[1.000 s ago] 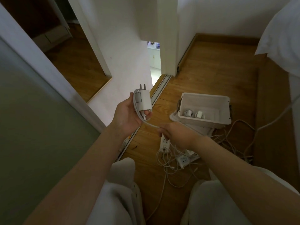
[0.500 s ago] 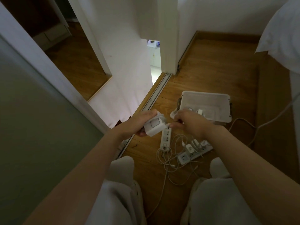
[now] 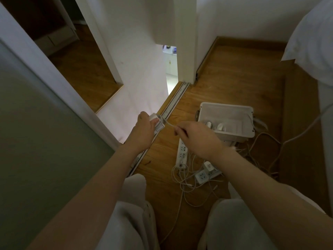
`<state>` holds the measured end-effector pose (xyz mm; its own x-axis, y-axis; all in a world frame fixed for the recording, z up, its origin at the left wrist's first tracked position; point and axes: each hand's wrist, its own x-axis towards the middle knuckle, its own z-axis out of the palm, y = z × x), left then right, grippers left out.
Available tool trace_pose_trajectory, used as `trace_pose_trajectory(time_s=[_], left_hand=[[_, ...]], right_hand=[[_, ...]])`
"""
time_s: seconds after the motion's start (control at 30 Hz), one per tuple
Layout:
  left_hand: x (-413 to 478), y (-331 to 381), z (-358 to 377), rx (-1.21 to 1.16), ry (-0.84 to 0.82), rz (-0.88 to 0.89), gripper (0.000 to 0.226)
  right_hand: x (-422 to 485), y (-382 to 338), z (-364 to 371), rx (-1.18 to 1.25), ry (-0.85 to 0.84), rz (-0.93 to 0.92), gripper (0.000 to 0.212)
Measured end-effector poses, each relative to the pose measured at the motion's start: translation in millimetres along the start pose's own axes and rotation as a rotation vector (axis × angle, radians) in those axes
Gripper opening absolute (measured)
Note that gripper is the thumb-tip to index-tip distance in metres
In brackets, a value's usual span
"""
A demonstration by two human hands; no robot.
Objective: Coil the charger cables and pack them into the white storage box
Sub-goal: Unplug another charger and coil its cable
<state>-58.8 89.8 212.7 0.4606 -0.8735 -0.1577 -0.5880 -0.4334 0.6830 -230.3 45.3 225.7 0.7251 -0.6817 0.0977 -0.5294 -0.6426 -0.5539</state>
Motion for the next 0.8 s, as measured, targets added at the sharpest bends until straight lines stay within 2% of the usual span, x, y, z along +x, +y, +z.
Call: trace_pose_trajectory(time_s=[0.13, 0.23, 0.4, 0.47, 0.53, 0.6, 0.7, 0.8], left_hand=[[4, 7, 1, -0.202, 0.100, -0.040, 0.020], [2, 20, 1, -0.368, 0.152, -0.072, 0.019], [2, 33, 6, -0.590, 0.147, -0.205, 0.037], [2, 38, 5, -0.672, 0.144, -0.241, 0.039], [0, 42, 3, -0.880, 0.093, -0.220, 0.043], [-4, 44, 3, -1.171, -0.012, -0.163, 0.042], [-8, 48, 4, -1.479, -0.157, -0.123, 0.041], [-9, 51, 7, -1.571, -0.211, -0.126, 0.041]], right_hand=[[-1, -13, 11, 0.050, -0.055, -0.033, 0.033], [-2, -19, 20, 0.113, -0.024, -0.043, 0.031], [-2, -21, 29, 0.263, 0.028, -0.053, 0.028], [-1, -18, 31, 0.402, 0.018, -0.035, 0.022], [4, -14, 33, 0.581, 0.014, -0.007, 0.021], [9, -7, 32, 0.647, 0.010, 0.005, 0.022], [11, 3, 30, 0.548, -0.031, -0.037, 0.024], [11, 15, 26, 0.363, -0.094, -0.056, 0.026]])
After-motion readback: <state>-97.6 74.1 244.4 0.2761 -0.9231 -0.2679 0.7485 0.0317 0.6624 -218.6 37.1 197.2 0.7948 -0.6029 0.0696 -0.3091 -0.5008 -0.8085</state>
